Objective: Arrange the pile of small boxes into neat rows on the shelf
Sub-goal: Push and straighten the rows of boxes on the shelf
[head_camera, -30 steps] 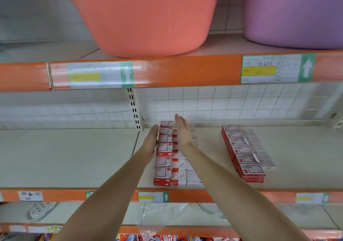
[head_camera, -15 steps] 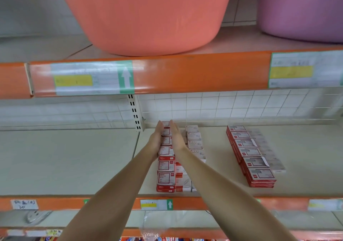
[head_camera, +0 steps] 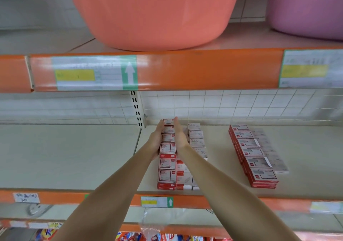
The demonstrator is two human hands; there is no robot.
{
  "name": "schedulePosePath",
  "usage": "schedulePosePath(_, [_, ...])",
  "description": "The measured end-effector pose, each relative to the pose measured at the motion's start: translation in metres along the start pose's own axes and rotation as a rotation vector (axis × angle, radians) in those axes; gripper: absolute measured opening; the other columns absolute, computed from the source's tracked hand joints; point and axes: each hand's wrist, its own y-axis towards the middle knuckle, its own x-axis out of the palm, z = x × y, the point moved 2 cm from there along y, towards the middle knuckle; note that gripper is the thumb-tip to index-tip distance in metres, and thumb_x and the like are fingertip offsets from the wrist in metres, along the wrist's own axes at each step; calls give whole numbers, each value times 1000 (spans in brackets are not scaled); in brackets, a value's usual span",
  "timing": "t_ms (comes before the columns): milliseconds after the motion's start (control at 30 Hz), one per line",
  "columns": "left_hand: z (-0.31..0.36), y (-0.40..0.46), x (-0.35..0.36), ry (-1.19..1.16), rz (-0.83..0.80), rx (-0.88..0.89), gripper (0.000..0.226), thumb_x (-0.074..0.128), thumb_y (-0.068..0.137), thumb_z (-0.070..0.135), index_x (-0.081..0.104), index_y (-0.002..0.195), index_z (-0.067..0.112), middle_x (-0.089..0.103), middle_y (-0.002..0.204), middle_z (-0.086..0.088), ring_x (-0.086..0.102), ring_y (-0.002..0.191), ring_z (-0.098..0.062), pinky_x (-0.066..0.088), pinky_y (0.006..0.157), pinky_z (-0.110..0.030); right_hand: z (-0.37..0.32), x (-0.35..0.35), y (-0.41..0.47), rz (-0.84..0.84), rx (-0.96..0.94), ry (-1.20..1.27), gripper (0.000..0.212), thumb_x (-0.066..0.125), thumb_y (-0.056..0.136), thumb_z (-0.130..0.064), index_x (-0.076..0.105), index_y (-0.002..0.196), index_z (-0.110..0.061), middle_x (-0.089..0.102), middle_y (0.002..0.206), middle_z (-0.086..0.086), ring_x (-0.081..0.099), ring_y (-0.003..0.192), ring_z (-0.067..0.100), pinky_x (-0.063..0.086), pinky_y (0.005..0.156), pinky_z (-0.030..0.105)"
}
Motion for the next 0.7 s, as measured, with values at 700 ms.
schedulePosePath(700, [6, -2, 8, 162, 242, 139, 34, 34, 107, 33, 39, 138, 21, 61, 124, -7, 63, 108, -23, 54, 88, -36, -12, 1, -19, 147, -87, -210, 60, 20, 98, -64, 28, 150, -34, 40, 149, -1, 40, 136, 25, 32, 109, 43])
